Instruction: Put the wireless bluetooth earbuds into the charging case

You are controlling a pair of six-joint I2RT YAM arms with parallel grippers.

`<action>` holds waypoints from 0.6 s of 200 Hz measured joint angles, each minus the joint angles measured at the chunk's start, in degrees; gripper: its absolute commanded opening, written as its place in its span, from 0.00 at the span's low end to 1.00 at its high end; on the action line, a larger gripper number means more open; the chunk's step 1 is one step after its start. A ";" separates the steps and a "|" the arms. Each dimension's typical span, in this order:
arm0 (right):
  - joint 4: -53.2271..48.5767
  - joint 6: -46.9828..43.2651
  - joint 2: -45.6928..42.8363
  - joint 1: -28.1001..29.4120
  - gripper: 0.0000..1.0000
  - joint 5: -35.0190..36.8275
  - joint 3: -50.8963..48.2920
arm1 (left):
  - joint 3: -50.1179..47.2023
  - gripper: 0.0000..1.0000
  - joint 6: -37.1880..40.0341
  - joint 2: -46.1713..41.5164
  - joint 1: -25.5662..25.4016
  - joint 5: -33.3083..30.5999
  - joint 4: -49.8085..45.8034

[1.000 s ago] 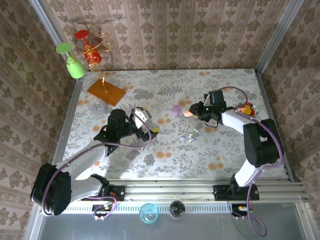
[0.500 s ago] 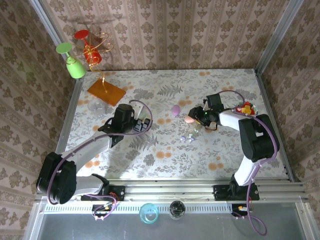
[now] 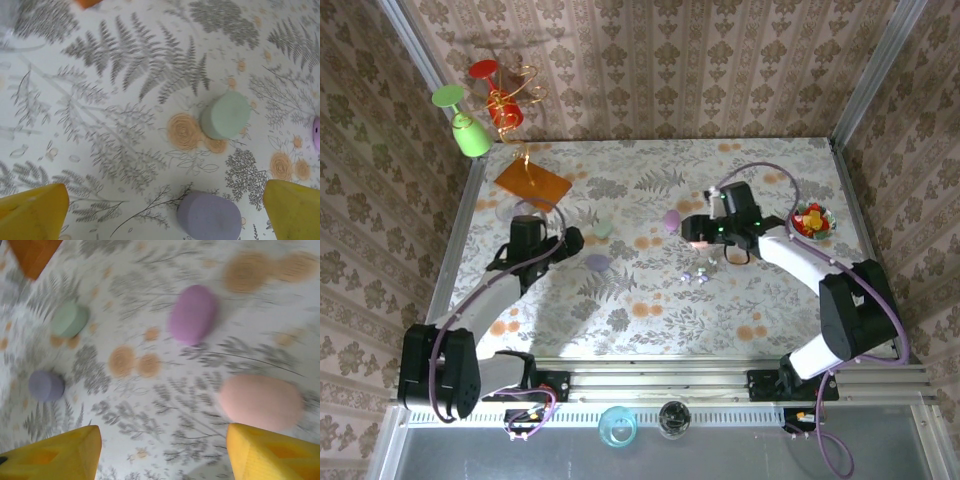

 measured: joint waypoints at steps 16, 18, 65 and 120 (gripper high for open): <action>0.20 -5.99 0.59 4.35 0.75 -0.20 1.77 | -1.64 1.00 -2.40 -0.72 1.73 2.08 0.79; 0.28 -6.47 0.66 4.72 0.75 -0.22 1.95 | -1.77 1.00 -2.56 -0.85 1.84 2.16 0.81; 0.98 -28.06 9.40 15.43 0.77 -2.47 8.83 | -4.22 1.00 -5.09 -5.95 4.72 4.81 1.42; -3.65 -46.49 23.80 21.49 0.77 -4.33 23.30 | -8.37 1.00 -7.89 -9.49 11.32 7.30 2.36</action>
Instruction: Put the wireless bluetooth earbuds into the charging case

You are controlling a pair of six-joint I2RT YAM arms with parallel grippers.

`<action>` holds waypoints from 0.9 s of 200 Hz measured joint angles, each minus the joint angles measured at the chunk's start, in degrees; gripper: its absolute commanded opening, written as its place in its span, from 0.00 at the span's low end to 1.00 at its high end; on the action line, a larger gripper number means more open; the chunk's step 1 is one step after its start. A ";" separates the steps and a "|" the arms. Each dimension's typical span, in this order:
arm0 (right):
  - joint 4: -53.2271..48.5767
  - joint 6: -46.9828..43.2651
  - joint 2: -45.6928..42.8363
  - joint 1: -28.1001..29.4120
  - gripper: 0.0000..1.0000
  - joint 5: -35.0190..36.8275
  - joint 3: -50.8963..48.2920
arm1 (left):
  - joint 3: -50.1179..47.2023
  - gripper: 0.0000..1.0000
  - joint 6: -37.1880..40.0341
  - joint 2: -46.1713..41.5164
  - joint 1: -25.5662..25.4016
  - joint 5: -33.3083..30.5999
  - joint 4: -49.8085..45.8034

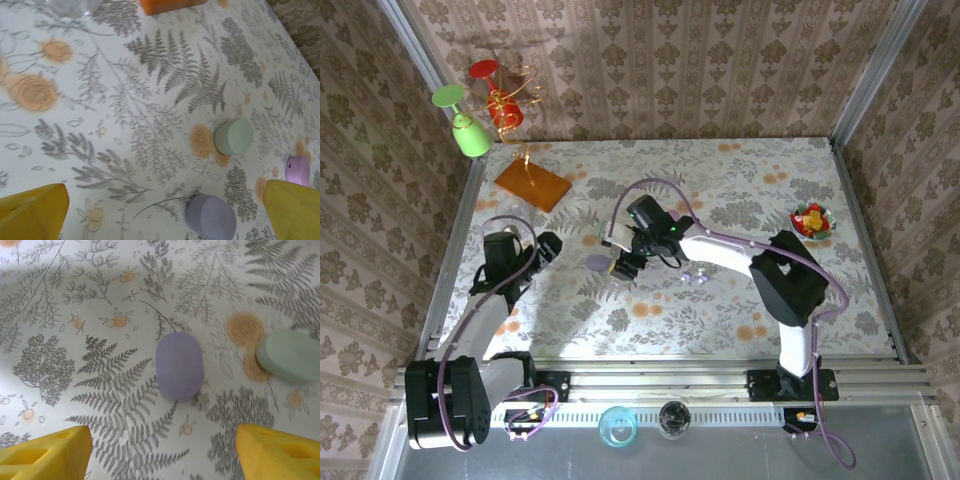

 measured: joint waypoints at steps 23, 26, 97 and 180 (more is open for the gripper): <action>-3.82 -4.61 5.60 1.05 0.77 0.35 6.95 | -0.63 1.00 -0.22 -0.02 1.57 1.05 0.00; -4.44 -5.01 6.10 1.14 0.77 0.55 7.67 | -0.63 1.00 -0.22 -0.02 1.70 1.18 0.02; -14.12 -10.73 16.74 3.08 0.73 3.04 20.92 | -2.49 1.00 -1.09 -0.07 5.60 3.61 1.33; -18.73 -11.76 21.99 3.43 0.57 5.68 26.45 | -2.51 1.00 -0.98 -0.07 6.40 5.49 2.40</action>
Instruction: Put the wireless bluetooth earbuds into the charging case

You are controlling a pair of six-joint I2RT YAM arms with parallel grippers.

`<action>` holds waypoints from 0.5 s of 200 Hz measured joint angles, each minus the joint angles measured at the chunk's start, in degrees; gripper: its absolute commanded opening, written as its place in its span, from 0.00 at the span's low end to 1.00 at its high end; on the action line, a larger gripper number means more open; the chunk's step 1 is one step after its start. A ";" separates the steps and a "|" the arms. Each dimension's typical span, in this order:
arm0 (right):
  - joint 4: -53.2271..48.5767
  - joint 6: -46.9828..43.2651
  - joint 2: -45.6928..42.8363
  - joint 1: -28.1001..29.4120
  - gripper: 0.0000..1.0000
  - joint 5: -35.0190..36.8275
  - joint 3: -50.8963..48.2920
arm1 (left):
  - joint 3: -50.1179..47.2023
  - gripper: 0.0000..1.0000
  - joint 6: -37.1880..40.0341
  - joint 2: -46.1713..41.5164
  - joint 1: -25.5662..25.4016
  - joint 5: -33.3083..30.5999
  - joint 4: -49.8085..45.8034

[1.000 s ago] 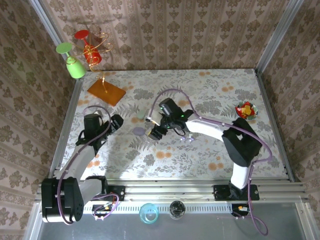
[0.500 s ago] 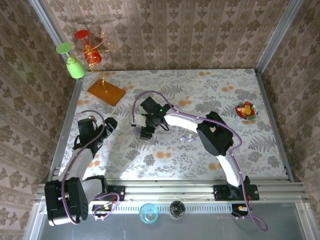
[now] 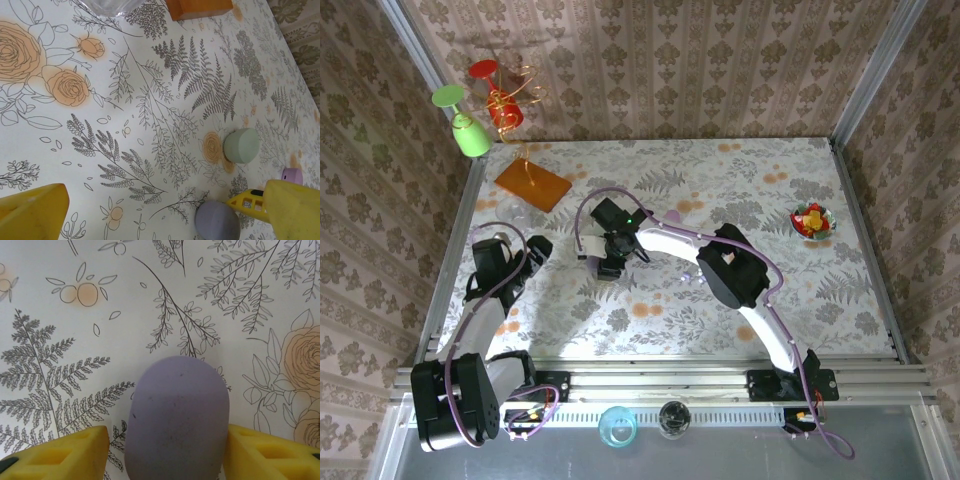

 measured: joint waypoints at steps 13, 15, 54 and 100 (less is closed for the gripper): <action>-0.63 -0.20 0.15 0.00 0.55 0.20 0.24 | 0.00 1.00 0.07 -0.02 0.00 0.00 0.11; -0.70 -0.20 0.17 0.00 0.54 0.24 0.28 | 0.00 1.00 0.11 -0.02 0.00 0.00 0.15; -0.96 -0.39 0.22 0.00 0.40 1.03 0.76 | 0.00 1.00 0.94 -1.60 0.00 -0.02 0.17; -0.94 -0.63 0.15 0.00 0.37 1.03 0.87 | -0.85 1.00 3.06 -5.22 -0.02 -1.16 0.22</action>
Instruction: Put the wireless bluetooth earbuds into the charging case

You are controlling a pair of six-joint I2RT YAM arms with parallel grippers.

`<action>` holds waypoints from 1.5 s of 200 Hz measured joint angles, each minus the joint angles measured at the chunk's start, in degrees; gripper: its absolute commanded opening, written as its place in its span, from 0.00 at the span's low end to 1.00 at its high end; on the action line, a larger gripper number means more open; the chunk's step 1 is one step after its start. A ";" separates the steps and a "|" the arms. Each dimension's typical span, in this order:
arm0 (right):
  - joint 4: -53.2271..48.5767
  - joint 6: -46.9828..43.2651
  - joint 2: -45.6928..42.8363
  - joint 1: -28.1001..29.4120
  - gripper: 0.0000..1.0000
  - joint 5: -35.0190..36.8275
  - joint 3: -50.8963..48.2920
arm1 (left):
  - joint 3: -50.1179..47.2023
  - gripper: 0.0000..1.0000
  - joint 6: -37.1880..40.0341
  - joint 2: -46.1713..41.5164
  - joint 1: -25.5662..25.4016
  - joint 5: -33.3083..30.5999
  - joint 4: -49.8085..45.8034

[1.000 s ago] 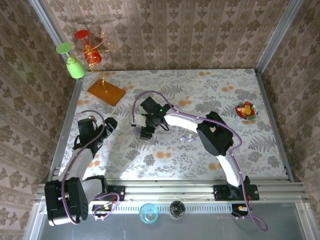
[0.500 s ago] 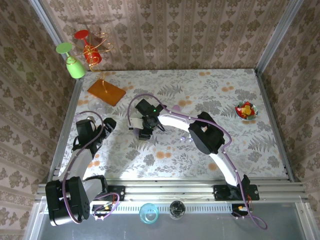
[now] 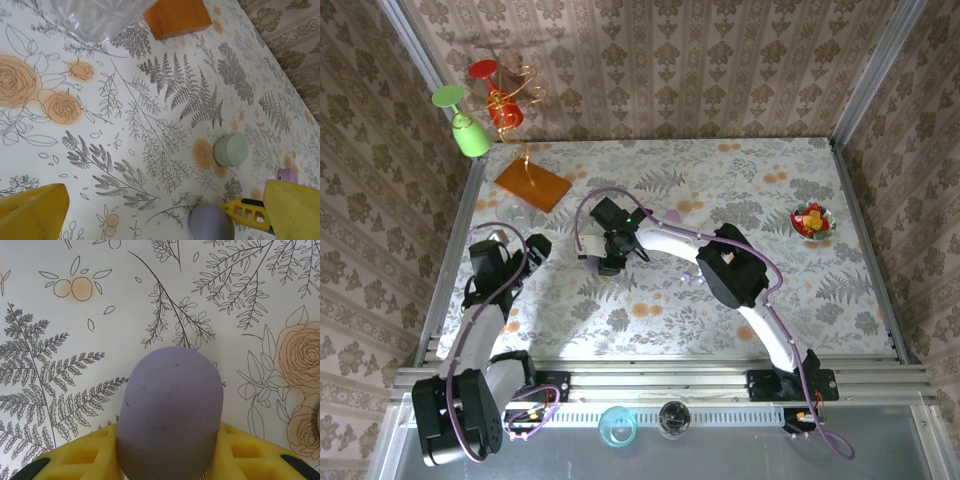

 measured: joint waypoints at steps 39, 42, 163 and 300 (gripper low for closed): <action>0.09 0.02 -3.50 -0.44 0.36 0.02 -4.39 | -0.42 1.00 3.04 -3.63 0.00 -0.20 0.66; 0.15 0.02 -4.26 -0.52 0.36 -0.02 -5.29 | -0.42 1.00 3.21 -3.78 -0.02 -0.20 0.85; -2.64 2.14 -42.16 -13.94 0.33 -7.80 -28.37 | 4.76 0.96 27.34 1.73 -21.29 7.19 13.51; -13.66 1.46 -55.87 -15.45 0.31 -28.13 -29.42 | 13.51 0.74 45.70 11.39 -41.70 33.88 21.18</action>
